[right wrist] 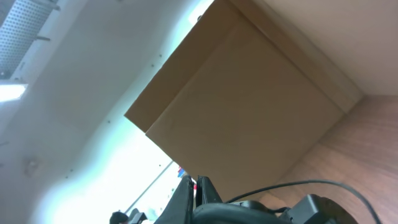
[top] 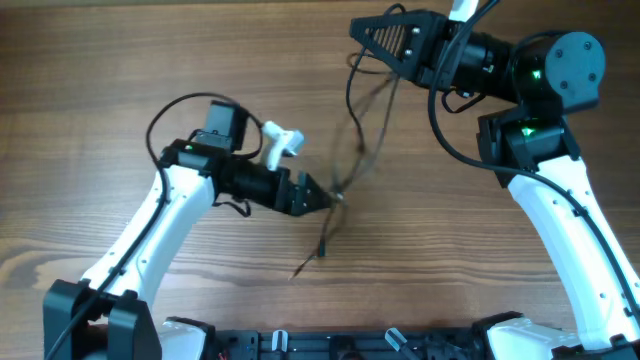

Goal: Untangle cables

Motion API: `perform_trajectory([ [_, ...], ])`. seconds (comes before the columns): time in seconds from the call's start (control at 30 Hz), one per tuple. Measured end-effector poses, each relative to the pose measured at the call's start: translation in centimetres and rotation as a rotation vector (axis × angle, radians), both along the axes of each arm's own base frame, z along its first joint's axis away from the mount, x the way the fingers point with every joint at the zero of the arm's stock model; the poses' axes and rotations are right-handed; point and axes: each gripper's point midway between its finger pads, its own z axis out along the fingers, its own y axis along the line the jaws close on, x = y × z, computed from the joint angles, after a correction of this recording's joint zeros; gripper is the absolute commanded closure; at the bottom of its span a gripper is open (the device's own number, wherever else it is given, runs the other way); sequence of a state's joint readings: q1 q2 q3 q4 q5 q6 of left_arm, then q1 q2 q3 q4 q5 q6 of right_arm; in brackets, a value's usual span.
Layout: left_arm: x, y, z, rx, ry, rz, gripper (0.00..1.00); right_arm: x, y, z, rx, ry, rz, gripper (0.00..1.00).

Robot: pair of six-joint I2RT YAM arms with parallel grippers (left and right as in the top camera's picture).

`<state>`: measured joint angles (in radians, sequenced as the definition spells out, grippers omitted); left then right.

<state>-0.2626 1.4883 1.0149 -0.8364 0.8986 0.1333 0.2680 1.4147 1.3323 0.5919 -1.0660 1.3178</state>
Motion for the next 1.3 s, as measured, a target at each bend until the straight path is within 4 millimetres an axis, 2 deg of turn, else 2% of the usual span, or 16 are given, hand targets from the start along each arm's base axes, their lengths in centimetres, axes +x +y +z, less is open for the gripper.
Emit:
perform_trajectory([
  [0.07,0.1,-1.6,0.9,-0.055,-0.110,-0.082,0.02,0.0,0.0,-0.2,-0.005,0.007,0.005,0.96],
  [0.17,0.6,-3.0,2.2,-0.105,-0.231,-0.139,0.04,0.2,0.2,-0.8,-0.021,0.041,0.010,0.96],
  [0.33,1.4,-3.5,3.2,-0.134,-0.326,-0.155,0.05,0.8,0.4,-2.5,-0.068,0.061,-0.006,0.96],
  [0.47,1.8,-3.6,3.5,-0.141,-0.354,-0.156,0.14,1.5,0.3,-3.5,-0.108,0.007,-0.049,0.96],
  [0.7,1.4,-4.0,4.6,-0.194,-0.363,-0.174,0.19,6.1,-1.1,-5.8,-0.174,0.024,-0.325,0.96],
  [0.8,0.8,-4.1,6.4,-0.239,-0.395,-0.185,0.23,7.7,-2.1,-6.7,-0.197,0.050,-0.430,0.96],
  [0.93,-0.5,-3.9,9.8,-0.298,-0.490,-0.206,0.21,9.3,-3.3,-7.8,-0.230,0.088,-0.542,0.95],
  [1.03,-0.3,-4.3,12.1,-0.335,-0.622,-0.223,0.20,9.8,-3.6,-8.2,-0.239,0.101,-0.572,0.96],
  [1.2,0.6,-7.1,12.9,-0.276,-0.807,-0.237,0.10,9.9,-3.2,-9.0,-0.249,0.113,-0.543,0.96],
  [1.3,0.1,-8.9,13.0,-0.251,-0.866,-0.250,0.08,9.7,-2.9,-9.0,-0.249,0.113,-0.524,0.96],
])
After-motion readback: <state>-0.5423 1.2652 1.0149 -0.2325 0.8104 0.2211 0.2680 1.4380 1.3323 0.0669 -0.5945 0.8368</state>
